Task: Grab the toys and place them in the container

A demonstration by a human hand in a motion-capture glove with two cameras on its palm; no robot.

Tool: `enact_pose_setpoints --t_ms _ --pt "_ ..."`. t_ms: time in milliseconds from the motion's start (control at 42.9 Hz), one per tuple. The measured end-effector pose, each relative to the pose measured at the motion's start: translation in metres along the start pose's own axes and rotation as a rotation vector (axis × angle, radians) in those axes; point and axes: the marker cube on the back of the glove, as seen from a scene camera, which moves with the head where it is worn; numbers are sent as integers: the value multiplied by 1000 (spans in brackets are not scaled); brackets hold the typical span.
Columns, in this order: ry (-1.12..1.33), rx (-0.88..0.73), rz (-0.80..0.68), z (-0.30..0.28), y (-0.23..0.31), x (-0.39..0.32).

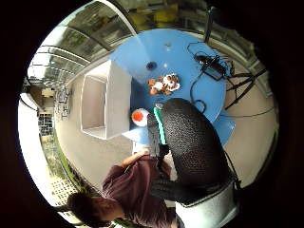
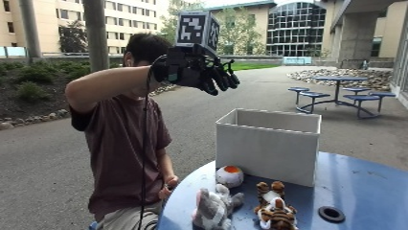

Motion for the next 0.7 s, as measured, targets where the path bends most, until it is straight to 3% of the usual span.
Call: enact_pose_setpoints --t_ms 699 --pt "-45 -60 -7 33 -49 -10"
